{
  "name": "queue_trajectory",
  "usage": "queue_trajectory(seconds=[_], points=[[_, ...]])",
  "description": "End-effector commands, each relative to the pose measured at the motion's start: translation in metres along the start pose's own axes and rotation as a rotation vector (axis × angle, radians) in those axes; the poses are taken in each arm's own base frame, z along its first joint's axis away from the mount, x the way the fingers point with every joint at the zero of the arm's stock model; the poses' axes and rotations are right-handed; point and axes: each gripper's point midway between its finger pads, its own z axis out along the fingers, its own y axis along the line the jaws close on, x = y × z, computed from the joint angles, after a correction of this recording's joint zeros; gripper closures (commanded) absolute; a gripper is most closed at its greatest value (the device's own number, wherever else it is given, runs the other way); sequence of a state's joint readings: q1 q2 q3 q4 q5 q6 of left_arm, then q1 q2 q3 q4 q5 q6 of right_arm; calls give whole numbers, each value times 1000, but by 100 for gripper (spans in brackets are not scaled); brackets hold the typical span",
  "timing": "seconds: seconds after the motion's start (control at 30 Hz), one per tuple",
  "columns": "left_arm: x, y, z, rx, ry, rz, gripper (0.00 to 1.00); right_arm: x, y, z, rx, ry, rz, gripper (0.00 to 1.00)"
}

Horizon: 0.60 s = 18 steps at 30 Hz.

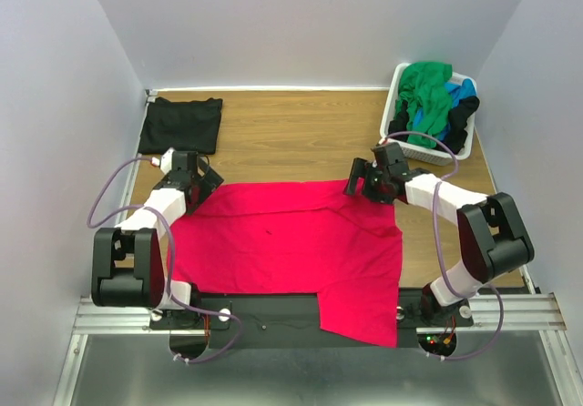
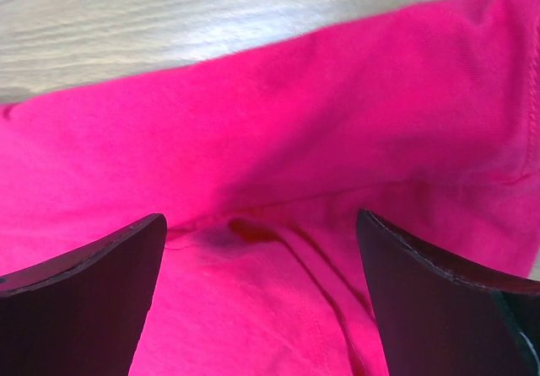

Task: Fold and stack the t-shirts
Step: Fold the tshirt

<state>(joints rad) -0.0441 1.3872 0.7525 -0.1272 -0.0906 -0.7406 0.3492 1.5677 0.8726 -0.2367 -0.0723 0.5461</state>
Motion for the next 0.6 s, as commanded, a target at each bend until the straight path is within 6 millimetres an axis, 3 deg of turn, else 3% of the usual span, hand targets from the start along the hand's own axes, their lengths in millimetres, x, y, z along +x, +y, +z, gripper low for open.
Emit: queue_trajectory(seconds=[0.0, 0.17, 0.3, 0.57], points=[[8, 25, 0, -52, -33, -1, 1, -10, 25, -4, -101, -50, -25, 0], [16, 59, 2, -152, -54, -38, 1, 0, 36, -18, -155, -46, -22, 0], [13, 75, 3, -193, -59, -56, 1, 14, 36, -22, -168, -27, -23, 0], [10, 74, -2, -157, -73, -59, 1, 43, 47, -29, -234, 39, -60, 0]])
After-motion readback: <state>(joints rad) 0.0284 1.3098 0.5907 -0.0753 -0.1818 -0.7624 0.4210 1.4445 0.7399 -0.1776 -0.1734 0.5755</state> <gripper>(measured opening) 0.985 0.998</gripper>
